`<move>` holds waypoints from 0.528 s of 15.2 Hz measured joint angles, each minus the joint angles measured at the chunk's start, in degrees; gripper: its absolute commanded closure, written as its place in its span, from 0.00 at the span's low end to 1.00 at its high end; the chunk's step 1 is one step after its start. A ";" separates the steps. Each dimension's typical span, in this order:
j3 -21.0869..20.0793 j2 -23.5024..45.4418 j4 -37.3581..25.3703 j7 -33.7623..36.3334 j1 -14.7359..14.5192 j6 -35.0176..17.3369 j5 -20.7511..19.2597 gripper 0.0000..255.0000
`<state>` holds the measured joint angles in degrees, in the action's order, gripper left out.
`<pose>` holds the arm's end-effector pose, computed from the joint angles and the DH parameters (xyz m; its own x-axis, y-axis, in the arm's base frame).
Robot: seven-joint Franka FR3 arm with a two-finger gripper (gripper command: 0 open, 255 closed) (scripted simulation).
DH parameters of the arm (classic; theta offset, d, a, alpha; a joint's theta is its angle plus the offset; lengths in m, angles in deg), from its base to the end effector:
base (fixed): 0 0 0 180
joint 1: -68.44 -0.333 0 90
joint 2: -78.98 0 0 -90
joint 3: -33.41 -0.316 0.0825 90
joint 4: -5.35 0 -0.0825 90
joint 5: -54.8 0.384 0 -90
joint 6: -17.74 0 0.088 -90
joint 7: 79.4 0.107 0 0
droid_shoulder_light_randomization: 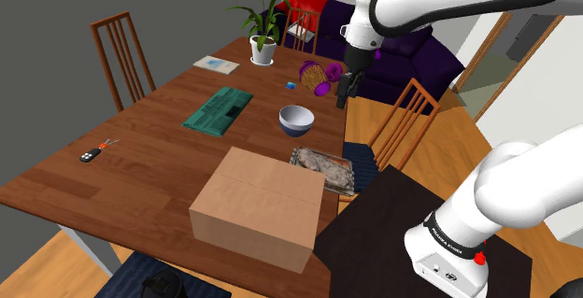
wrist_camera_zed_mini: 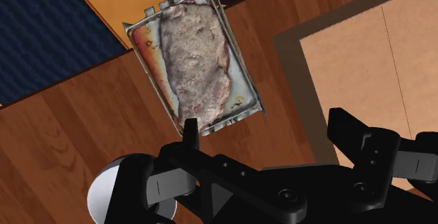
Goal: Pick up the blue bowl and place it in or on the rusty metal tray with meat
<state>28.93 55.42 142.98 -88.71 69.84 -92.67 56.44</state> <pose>0.4140 0.0256 0.4614 0.9784 0.1964 -0.0647 0.1964 -0.9805 -0.0054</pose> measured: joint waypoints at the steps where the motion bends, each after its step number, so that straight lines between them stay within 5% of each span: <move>1: -0.02 1.70 -0.03 -0.08 0.16 -1.62 -0.35 0.00; 8: 0.10 16.29 -4.98 -0.16 1.34 -10.99 -3.40 0.00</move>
<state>29.03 71.71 138.00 -88.87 71.18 -103.66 53.04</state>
